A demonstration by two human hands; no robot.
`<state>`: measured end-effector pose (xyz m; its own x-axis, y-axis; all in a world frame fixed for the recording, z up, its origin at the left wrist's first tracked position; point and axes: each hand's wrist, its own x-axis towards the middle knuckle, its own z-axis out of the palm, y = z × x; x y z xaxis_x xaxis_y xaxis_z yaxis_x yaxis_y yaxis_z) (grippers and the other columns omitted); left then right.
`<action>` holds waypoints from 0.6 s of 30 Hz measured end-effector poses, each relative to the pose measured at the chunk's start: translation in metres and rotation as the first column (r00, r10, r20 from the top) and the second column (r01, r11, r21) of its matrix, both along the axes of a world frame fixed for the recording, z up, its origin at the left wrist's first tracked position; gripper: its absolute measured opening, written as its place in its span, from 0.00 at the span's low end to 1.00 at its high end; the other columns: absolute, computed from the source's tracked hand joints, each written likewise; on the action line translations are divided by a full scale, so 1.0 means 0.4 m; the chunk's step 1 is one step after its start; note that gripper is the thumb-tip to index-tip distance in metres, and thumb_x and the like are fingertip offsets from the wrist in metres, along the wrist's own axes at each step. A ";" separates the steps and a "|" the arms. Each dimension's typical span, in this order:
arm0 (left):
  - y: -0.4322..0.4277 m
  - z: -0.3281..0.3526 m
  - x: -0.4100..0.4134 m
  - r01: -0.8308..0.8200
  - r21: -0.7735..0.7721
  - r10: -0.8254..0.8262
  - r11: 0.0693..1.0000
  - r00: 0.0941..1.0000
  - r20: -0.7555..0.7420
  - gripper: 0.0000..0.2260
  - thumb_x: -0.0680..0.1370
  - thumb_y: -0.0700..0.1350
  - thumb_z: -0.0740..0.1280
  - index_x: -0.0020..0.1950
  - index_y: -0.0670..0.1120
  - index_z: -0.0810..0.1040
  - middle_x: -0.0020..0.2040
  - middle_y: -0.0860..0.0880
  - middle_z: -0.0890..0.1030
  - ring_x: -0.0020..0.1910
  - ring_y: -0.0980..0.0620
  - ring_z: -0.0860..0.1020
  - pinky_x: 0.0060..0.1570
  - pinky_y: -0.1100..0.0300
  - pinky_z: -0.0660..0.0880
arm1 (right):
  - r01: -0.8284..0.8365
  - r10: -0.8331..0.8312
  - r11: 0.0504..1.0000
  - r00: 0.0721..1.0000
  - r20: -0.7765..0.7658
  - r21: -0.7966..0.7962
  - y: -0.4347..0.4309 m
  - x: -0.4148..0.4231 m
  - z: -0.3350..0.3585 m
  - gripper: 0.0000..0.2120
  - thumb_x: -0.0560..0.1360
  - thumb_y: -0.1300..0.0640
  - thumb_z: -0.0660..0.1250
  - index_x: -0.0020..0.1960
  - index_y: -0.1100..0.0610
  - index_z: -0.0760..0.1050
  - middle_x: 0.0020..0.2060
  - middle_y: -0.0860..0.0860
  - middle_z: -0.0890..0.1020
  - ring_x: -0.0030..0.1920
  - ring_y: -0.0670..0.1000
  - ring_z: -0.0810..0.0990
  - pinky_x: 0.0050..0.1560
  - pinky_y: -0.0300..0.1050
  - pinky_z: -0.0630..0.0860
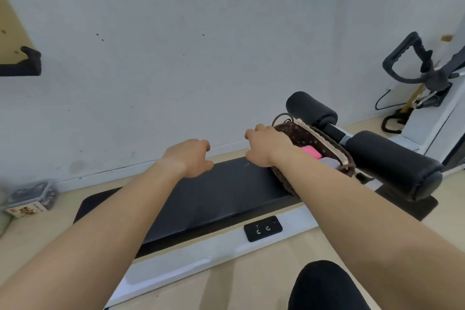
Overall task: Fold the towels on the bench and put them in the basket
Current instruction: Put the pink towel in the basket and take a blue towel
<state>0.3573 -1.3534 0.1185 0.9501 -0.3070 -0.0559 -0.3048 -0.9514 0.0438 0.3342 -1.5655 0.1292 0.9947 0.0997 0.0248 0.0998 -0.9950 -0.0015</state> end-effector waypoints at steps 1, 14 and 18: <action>0.019 -0.018 0.027 -0.018 -0.014 0.018 1.000 1.000 -0.003 0.24 0.79 0.55 0.62 0.74 0.52 0.66 0.69 0.52 0.72 0.65 0.49 0.74 0.59 0.51 0.74 | -0.007 0.007 1.000 1.000 -0.008 0.010 0.017 0.031 -0.021 0.24 0.76 0.53 0.61 0.72 0.55 0.66 0.66 0.56 0.70 0.66 0.59 0.69 0.60 0.57 0.73; 0.312 -0.241 0.498 -0.309 -0.031 0.295 0.950 0.928 -0.228 0.25 0.79 0.54 0.63 0.74 0.50 0.66 0.71 0.50 0.71 0.65 0.47 0.73 0.60 0.51 0.73 | -0.110 0.123 0.991 0.972 -0.200 0.073 0.314 0.596 -0.200 0.24 0.77 0.53 0.60 0.73 0.55 0.65 0.67 0.54 0.70 0.67 0.58 0.69 0.59 0.55 0.70; 0.374 -0.124 0.479 -0.367 0.029 0.353 0.930 0.867 -0.353 0.25 0.79 0.54 0.63 0.75 0.49 0.66 0.70 0.48 0.71 0.66 0.46 0.73 0.61 0.51 0.72 | -0.166 0.169 0.985 0.938 -0.302 0.038 0.363 0.614 -0.073 0.24 0.78 0.52 0.59 0.73 0.55 0.64 0.67 0.54 0.70 0.66 0.58 0.69 0.59 0.55 0.70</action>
<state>0.5489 -1.2037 0.0690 0.9170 0.0439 -0.3964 0.0996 -0.9877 0.1209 0.5796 -1.4202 0.1001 0.9241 0.2669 -0.2735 0.2580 -0.9637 -0.0690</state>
